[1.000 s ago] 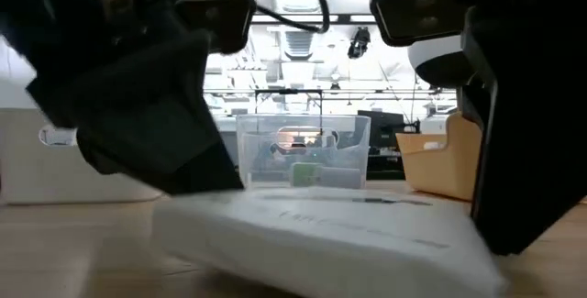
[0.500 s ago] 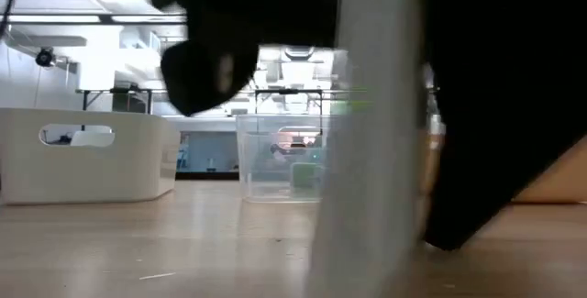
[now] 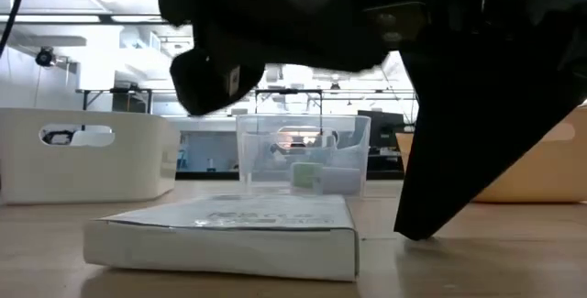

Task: Pick and place items into bin
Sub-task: Put the white card reader box into the yellow bin

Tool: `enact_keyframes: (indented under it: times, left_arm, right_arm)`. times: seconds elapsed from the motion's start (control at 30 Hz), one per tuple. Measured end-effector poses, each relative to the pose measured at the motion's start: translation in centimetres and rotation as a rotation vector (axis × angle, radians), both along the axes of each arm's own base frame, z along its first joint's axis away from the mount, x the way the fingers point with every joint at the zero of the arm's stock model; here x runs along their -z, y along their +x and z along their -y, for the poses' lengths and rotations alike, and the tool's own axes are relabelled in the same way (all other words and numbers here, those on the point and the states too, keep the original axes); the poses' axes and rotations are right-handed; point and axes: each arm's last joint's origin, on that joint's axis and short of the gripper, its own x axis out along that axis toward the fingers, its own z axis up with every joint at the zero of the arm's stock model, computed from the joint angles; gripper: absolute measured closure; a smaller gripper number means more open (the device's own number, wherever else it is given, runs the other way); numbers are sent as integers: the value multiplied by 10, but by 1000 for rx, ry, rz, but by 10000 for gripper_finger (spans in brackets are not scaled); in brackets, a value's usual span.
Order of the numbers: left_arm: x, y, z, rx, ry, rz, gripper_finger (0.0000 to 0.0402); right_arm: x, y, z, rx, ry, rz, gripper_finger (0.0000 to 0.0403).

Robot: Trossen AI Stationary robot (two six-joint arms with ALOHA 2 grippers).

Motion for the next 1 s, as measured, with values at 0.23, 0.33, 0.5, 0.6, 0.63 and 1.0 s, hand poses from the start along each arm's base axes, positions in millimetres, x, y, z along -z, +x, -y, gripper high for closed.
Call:
enact_keyframes:
  times: [0.23, 0.33, 0.5, 0.6, 0.63, 1.0]
  left_arm:
    - [-7, -24, -10, 2, 155, -231, 401]
    - [-3, -27, -9, 36, 153, -271, 401]
    - [22, -26, -6, 73, 143, -366, 401]
    - [23, -28, -4, 78, 141, -379, 401]
    - [23, -29, -4, 77, 145, -384, 401]
    - [6, -41, -2, 43, 218, -387, 402]
  right_arm:
    - [0, 0, 0, -3, 2, -2, 315]
    - [0, 0, 0, -9, 5, 1, 318]
    - [-1, 5, -1, -59, 9, 35, 320]
    - [-1, 6, 1, -48, 17, 34, 315]
    - [-1, 6, 1, -48, 17, 35, 313]
    - [-1, 7, 1, -49, 20, 40, 300]
